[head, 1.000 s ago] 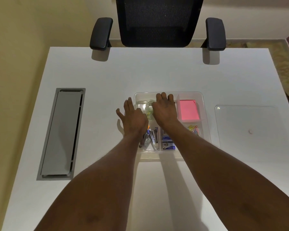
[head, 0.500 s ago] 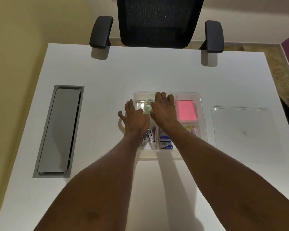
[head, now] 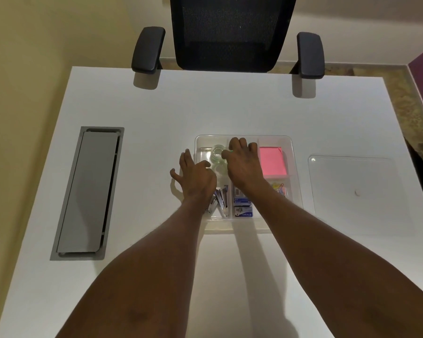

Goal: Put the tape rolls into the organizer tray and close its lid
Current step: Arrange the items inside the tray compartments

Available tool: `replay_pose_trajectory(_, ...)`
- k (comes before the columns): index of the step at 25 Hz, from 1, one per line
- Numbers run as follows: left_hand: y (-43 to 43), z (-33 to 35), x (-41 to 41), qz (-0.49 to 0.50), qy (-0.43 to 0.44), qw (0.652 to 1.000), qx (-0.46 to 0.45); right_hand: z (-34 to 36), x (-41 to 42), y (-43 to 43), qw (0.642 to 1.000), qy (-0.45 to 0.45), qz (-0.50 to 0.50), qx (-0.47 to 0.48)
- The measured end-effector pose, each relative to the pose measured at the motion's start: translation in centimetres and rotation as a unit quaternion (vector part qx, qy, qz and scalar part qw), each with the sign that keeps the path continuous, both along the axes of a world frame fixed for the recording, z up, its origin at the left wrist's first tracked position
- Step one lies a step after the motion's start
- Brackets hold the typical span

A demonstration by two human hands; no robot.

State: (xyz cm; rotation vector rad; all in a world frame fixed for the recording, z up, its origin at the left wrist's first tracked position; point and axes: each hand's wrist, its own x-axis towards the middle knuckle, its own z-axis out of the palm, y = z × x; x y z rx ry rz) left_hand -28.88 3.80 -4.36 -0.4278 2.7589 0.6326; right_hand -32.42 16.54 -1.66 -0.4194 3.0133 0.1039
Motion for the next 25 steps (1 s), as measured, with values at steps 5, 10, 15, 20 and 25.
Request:
replay_pose_trajectory(5, 0.4, 0.4, 0.0, 0.012, -0.027, 1.0, 0.007, -0.1, 1.0, 0.7, 1.0, -0.002, 0.004, -0.022)
replay_pose_trajectory(10, 0.5, 0.2, -0.9, 0.018, -0.005, 1.0, 0.005, -0.1, 2.1, 1.3, 1.0, -0.006, -0.018, -0.023)
replay_pose_trajectory(15, 0.4, -0.5, -2.6, -0.002, -0.042, 0.999, 0.008, -0.3, 3.3, 1.6, 0.999, -0.027, -0.018, -0.011)
replay_pose_trajectory(20, -0.1, -0.9, -1.7, -0.007, -0.037, 0.999, 0.005, -0.8, 4.1, 1.6, 0.998, -0.04, -0.029, -0.037)
replay_pose_trajectory(25, -0.1, -0.4, 1.6, -0.041, 0.054, 0.996, -0.063, -1.3, 6.2, 3.0, 0.99, -0.005, -0.098, -0.099)
